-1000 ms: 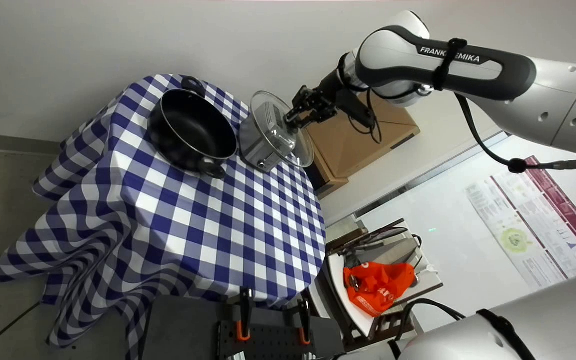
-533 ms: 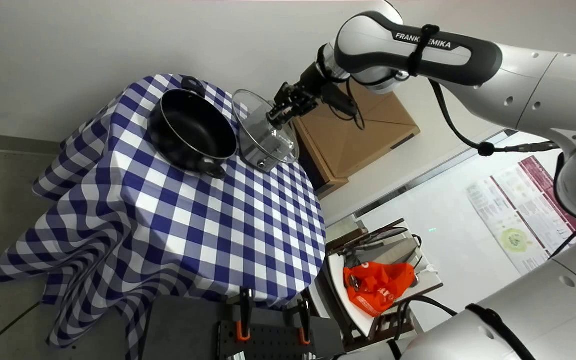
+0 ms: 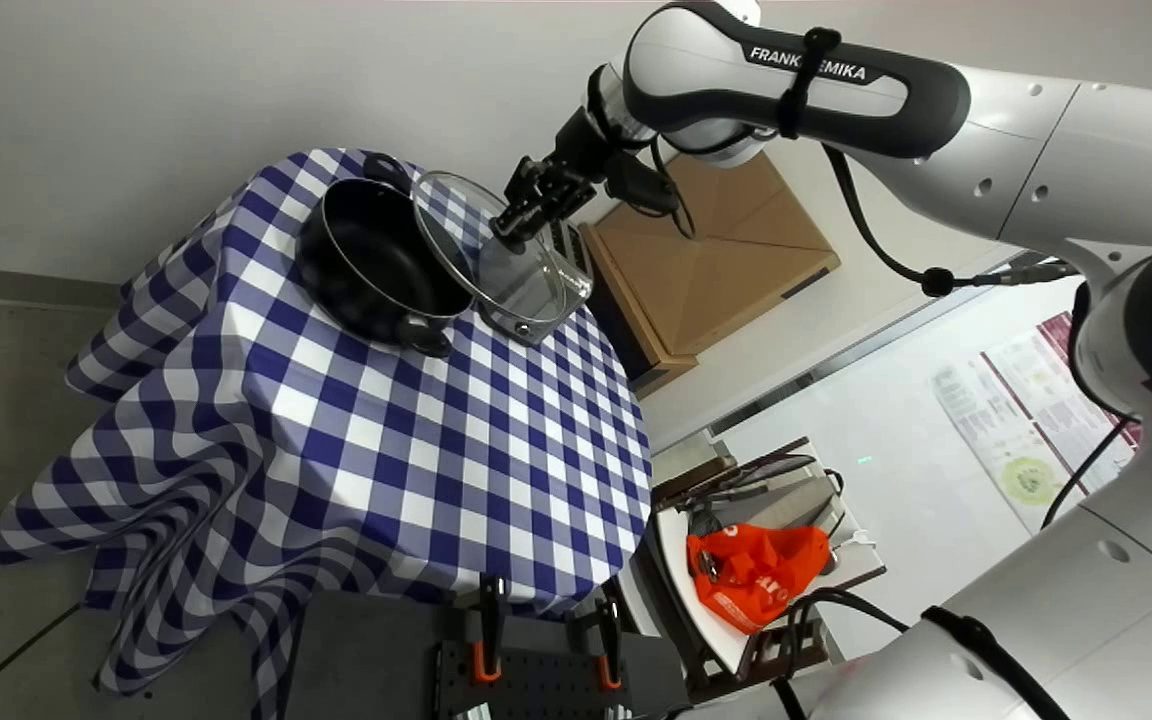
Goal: Pick up the lid from the table and put it on the pot.
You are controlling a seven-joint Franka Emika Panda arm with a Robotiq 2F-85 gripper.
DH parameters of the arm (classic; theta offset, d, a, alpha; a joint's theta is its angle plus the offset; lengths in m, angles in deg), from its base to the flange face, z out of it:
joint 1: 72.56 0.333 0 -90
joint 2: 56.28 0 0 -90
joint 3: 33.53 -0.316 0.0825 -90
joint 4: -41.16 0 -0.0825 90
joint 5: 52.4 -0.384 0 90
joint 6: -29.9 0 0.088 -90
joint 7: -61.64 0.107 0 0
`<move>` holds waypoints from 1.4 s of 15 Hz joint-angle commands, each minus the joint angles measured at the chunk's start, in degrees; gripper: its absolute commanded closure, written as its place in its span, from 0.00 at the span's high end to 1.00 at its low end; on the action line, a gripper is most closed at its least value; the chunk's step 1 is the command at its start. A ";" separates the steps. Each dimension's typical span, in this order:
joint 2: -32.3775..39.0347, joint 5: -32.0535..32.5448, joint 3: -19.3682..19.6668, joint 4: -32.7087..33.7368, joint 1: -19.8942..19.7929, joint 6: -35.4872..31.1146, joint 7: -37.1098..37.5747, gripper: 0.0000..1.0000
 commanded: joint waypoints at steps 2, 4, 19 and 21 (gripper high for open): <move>1.92 2.50 0.01 2.08 1.15 0.32 -0.70 0.27; 2.38 2.77 0.03 2.59 1.31 0.28 -0.64 0.27; 3.47 2.52 0.24 3.37 1.51 -0.48 0.41 0.27; 4.40 3.04 0.48 3.10 1.63 -1.31 0.93 0.27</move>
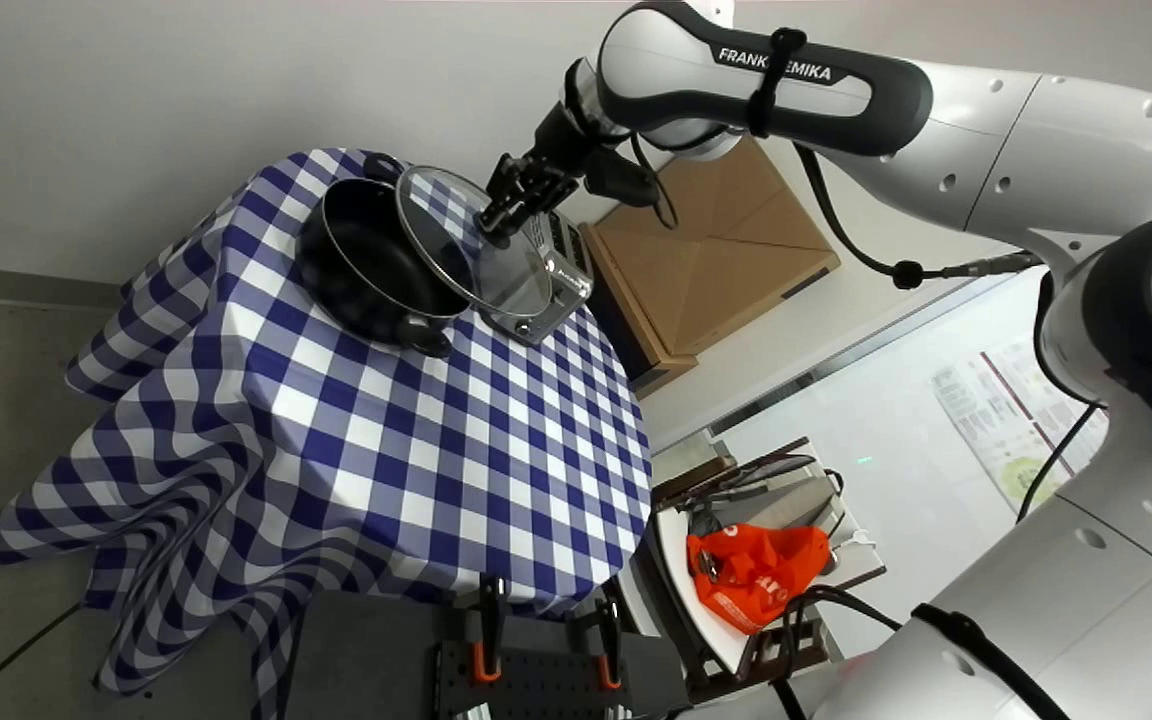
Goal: Pick up the lid from the table and put it on the pot.
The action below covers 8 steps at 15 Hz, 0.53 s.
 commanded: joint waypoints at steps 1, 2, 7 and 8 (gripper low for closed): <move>1.20 0.65 0.50 0.29 0.34 -0.85 0.87 0.27; 1.97 0.64 0.59 0.74 0.35 -0.77 0.85 0.27; 6.10 1.73 1.47 3.37 0.90 -1.09 1.30 0.27; 6.94 2.25 1.72 3.79 1.07 -1.36 1.50 0.27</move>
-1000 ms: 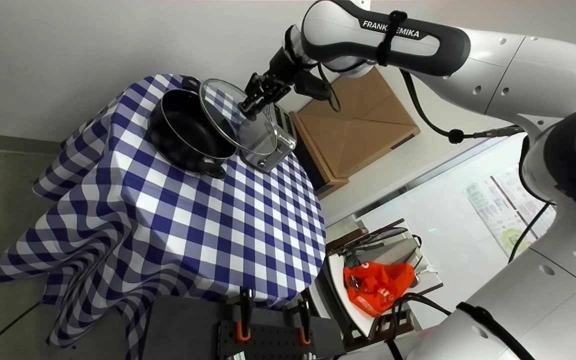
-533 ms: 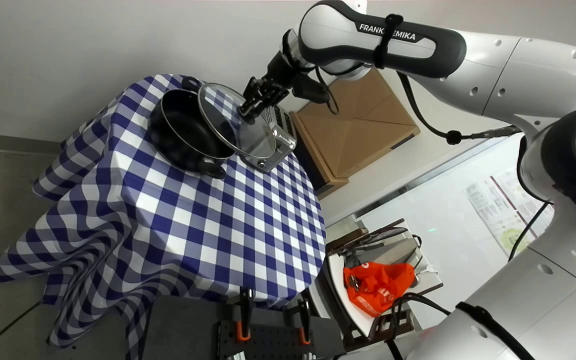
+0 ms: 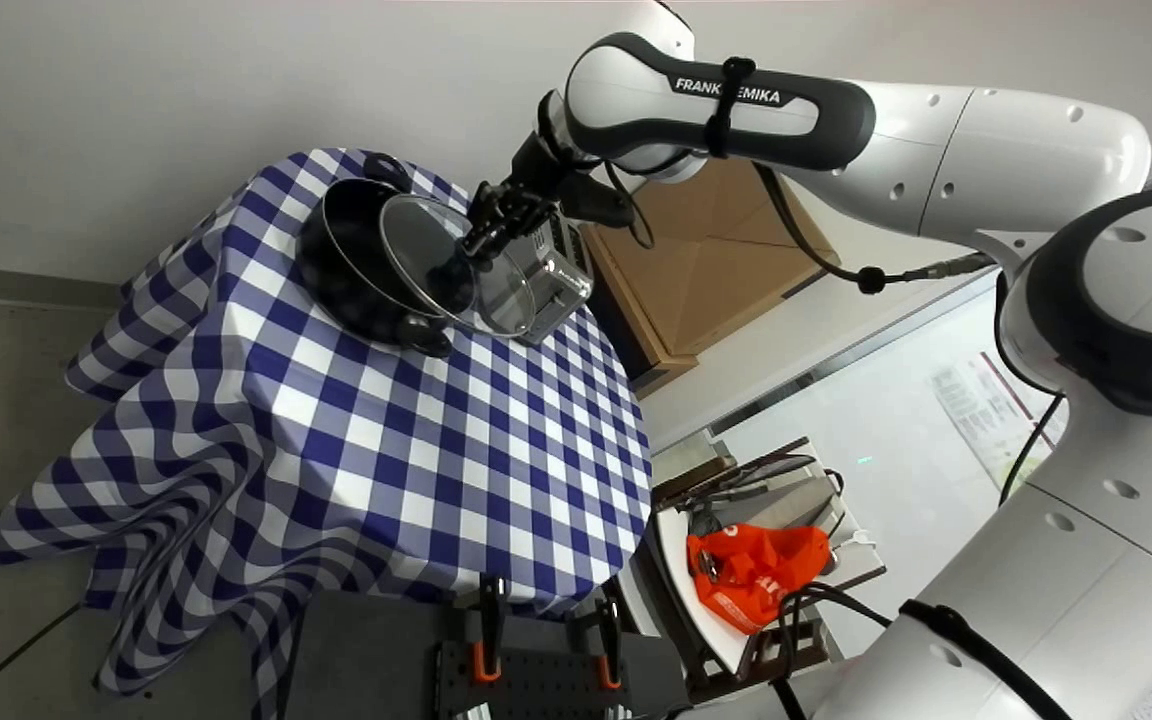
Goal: Pick up the lid from the table and put it on the pot.
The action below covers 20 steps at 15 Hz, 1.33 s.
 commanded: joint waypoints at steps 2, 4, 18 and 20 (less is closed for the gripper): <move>4.46 2.72 1.49 4.86 1.38 0.34 1.77 0.27; 6.18 2.92 1.65 6.50 1.62 0.53 1.83 0.27; 12.12 1.70 1.12 14.69 4.30 1.80 1.06 0.27; 13.22 1.72 1.26 15.82 4.45 1.97 1.20 0.27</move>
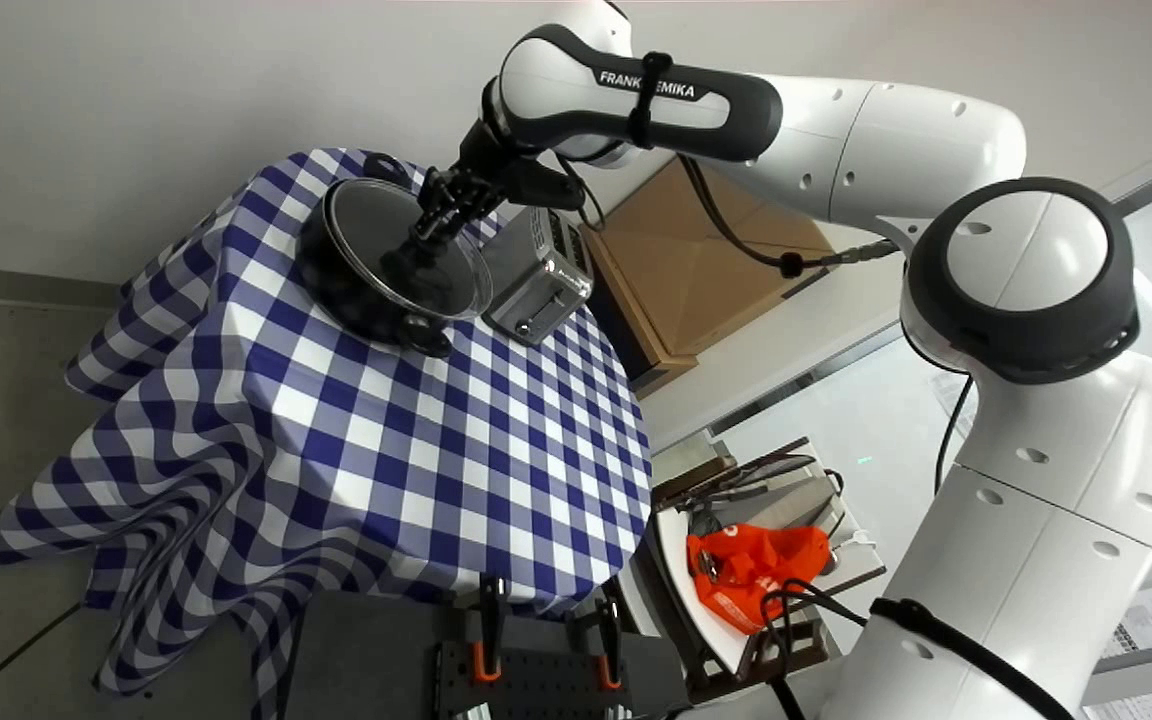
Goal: Pick up the lid from the table and put it on the pot.
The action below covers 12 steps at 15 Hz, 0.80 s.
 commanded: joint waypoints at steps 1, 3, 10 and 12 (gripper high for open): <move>2.16 -0.02 0.63 4.31 0.92 2.27 0.74 0.27; 3.03 0.01 0.73 5.40 1.04 2.36 0.84 0.27; 5.35 -0.07 1.02 8.32 1.23 3.11 1.04 0.27; 5.86 -0.03 1.21 8.83 1.27 3.39 1.15 0.27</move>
